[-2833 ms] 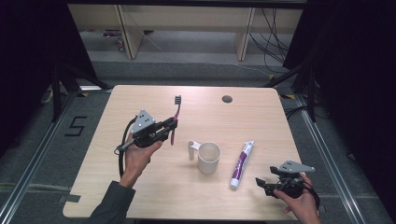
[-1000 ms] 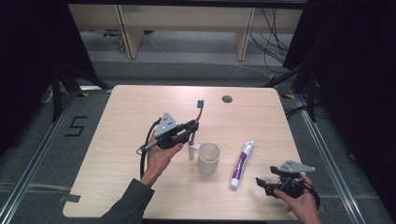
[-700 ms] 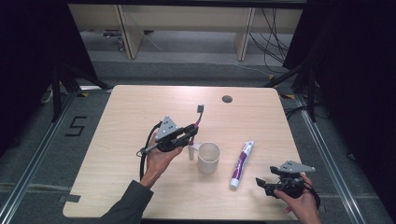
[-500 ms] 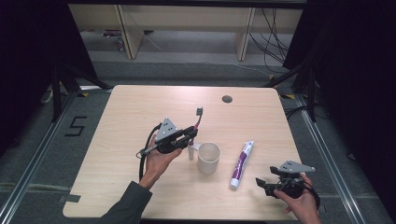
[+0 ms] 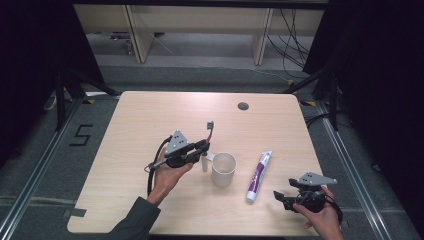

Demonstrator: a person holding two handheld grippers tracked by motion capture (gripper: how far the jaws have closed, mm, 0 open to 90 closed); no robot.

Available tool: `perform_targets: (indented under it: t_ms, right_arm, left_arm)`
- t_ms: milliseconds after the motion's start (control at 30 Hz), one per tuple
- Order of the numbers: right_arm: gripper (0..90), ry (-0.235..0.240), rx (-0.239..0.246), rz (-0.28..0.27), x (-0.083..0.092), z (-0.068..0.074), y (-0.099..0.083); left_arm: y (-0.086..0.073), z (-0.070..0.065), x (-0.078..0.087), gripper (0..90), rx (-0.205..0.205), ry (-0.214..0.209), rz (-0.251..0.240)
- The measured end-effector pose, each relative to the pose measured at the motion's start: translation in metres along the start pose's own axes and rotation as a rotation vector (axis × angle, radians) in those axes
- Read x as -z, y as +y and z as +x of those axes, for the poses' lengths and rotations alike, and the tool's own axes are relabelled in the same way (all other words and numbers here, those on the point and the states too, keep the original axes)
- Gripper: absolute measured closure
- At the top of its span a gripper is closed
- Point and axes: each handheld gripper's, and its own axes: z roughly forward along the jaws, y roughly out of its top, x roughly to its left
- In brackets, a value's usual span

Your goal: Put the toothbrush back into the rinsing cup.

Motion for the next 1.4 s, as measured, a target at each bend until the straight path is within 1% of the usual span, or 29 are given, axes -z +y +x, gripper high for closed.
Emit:
perform_targets:
  t_ms: [33,67,100,167,200,233,300,333,367,400,533,567,600,633,700,733,767,800,833,933,1033,1067,1100,1200,1233,1267,1300,1400]
  right_arm:
    - [22.9,-0.001,0.000,0.001,0.000,0.000,0.000]
    - [22.9,0.001,0.000,0.002,0.000,0.001,0.000]
    - [23.0,0.001,0.000,0.000,0.000,0.001,0.000]
    - [22.9,0.001,0.001,0.001,0.000,0.001,0.000]
    - [22.9,-0.002,0.002,0.001,0.000,0.000,0.000]
    - [23.0,0.002,0.002,0.002,0.000,0.000,0.000]
    - [23.0,0.003,0.002,0.001,0.000,0.001,0.000]
    - [23.0,0.013,-0.029,0.009,0.000,0.003,0.000]
    - [23.0,0.013,-0.029,0.009,0.000,0.003,0.000]
    - [23.1,0.007,-0.021,0.009,0.000,0.003,0.000]
    - [23.1,0.013,-0.029,0.009,-0.001,0.003,0.000]
    - [23.1,0.007,-0.009,0.005,0.000,0.001,0.000]
    - [23.1,0.005,0.001,0.003,0.000,0.001,0.000]
    - [23.1,0.014,-0.025,0.008,0.000,0.003,0.000]
    - [23.1,0.014,-0.027,0.008,0.000,0.003,0.000]
    - [23.1,0.004,0.002,0.002,0.000,0.000,0.000]
    - [23.1,0.004,0.002,0.002,0.000,0.000,0.000]
    - [23.0,0.001,0.004,0.002,0.000,0.000,0.000]
    - [23.0,0.001,0.004,0.001,0.000,0.000,0.000]
    - [23.0,0.002,0.001,0.002,0.000,0.000,0.000]
    - [23.0,0.003,0.001,-0.001,0.000,0.000,0.000]
    - [23.0,0.002,0.002,0.001,0.000,0.000,0.000]
    - [23.0,0.003,0.002,0.003,0.000,0.000,0.000]
    - [23.0,0.003,0.001,0.001,0.000,0.001,0.000]
    - [23.0,-0.001,0.002,0.001,0.000,0.000,0.000]
    - [23.0,0.002,0.001,0.003,0.000,0.000,0.000]
    - [23.0,0.001,0.002,0.002,0.000,0.000,-0.001]
    - [23.0,0.000,0.003,0.002,0.000,0.000,0.000]
  left_arm:
    - [-0.001,0.000,0.000,78.2,0.000,-0.003,0.008]
    - [-0.003,0.000,0.001,78.1,-0.009,-0.004,0.015]
    - [-0.004,0.000,0.001,78.0,0.000,-0.002,0.015]
    - [-0.005,0.001,0.000,78.0,0.001,-0.006,0.010]
    - [-0.005,0.001,0.001,78.0,-0.002,0.001,0.021]
    - [-0.007,0.002,0.002,77.9,-0.005,-0.002,0.030]
    - [-0.007,0.002,0.002,77.7,-0.009,0.001,0.033]
    - [-0.009,0.003,0.003,77.8,-0.003,0.005,0.042]
    - [-0.009,0.003,0.003,77.7,-0.003,0.005,0.042]
    - [-0.010,0.003,0.003,77.7,-0.005,0.004,0.046]
    - [-0.012,0.003,0.003,77.8,-0.008,0.001,0.052]
    - [-0.012,0.003,0.003,77.6,-0.009,0.000,0.052]
    - [-0.012,0.003,0.003,77.3,-0.008,0.000,0.050]
    - [-0.012,0.003,0.003,76.9,-0.004,0.001,0.049]
    - [-0.012,0.003,0.003,72.6,0.000,0.004,0.049]
    - [-0.012,0.002,0.004,67.4,0.004,0.006,0.051]
    - [-0.011,0.002,0.004,67.4,0.010,0.004,0.057]
    - [-0.010,0.001,0.005,57.3,-0.010,0.017,0.061]
    - [-0.010,0.001,0.006,53.1,-0.011,0.031,0.063]
    - [-0.009,0.001,0.008,46.6,0.000,0.034,0.062]
    - [-0.006,0.000,0.011,44.4,-0.003,0.034,0.063]
    - [-0.005,0.000,0.012,44.4,0.004,0.037,0.063]
    - [-0.004,0.000,0.013,42.3,0.005,0.037,0.064]
    - [-0.001,-0.002,0.017,40.1,0.010,0.041,0.061]
    - [0.000,-0.003,0.020,39.7,0.019,0.046,0.062]
    - [0.000,-0.003,0.020,39.6,0.019,0.046,0.062]
    - [0.001,-0.004,0.025,39.6,0.017,0.056,0.061]
    - [0.002,-0.006,0.029,39.6,0.024,0.054,0.071]
